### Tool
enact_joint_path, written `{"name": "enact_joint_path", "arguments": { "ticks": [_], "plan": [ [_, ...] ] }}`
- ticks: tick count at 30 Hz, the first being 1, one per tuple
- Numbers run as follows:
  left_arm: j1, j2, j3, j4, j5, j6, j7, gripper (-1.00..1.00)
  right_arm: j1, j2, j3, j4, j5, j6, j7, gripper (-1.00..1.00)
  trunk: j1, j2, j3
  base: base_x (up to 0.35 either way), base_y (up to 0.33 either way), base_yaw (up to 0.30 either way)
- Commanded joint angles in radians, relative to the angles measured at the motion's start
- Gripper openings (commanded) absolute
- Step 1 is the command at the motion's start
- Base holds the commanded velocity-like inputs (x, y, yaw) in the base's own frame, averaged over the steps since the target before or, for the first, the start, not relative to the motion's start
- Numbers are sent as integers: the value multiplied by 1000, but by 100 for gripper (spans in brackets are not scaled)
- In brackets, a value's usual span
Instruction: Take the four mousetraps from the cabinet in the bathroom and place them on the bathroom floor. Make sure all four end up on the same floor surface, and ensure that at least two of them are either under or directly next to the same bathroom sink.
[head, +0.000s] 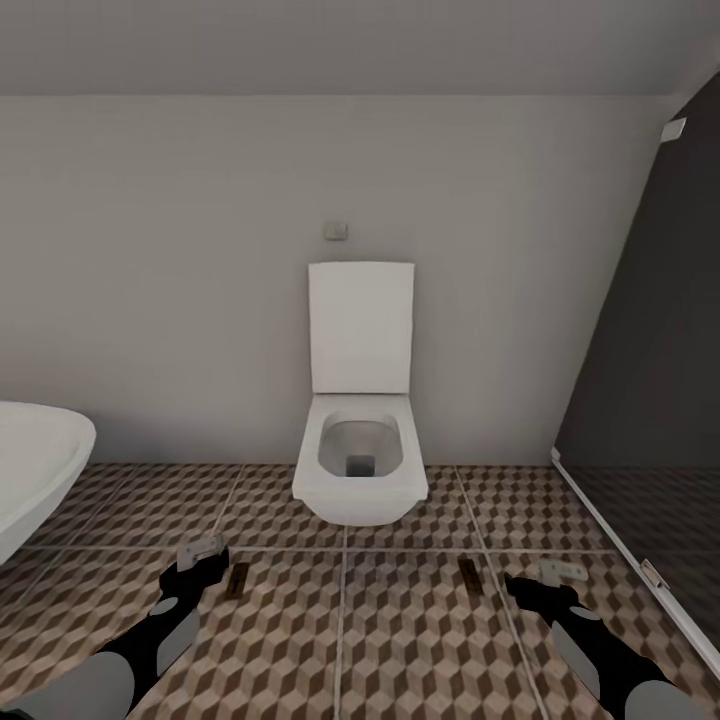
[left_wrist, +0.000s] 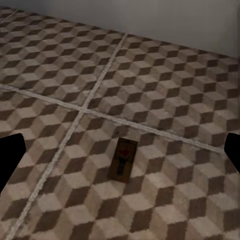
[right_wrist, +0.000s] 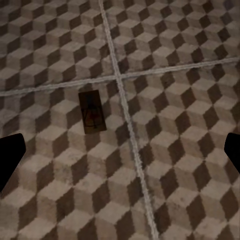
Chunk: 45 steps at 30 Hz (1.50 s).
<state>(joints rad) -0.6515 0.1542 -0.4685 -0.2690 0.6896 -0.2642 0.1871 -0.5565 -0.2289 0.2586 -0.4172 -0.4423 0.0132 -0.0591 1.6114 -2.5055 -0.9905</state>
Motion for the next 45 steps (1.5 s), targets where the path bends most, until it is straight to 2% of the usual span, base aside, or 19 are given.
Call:
{"name": "enact_joint_path", "arguments": {
  "ticks": [1, 25, 45],
  "plan": [
    [0, 1, -9, -1, 5, -2, 7, 100, 0, -1, 8, -2, -9, 2, -6, 100, -1, 0, 3, 0, 0, 0],
    [0, 0, -9, -1, 5, -1, 8, 100, 0, -1, 8, -2, -9, 1, -7, 100, -11, 6, 96, 0, 0, 0],
    [0, 1, -9, -1, 5, -1, 8, 100, 0, -1, 8, -2, -9, 1, -7, 100, -88, 146, 158, 0, 0, 0]
  ]
}}
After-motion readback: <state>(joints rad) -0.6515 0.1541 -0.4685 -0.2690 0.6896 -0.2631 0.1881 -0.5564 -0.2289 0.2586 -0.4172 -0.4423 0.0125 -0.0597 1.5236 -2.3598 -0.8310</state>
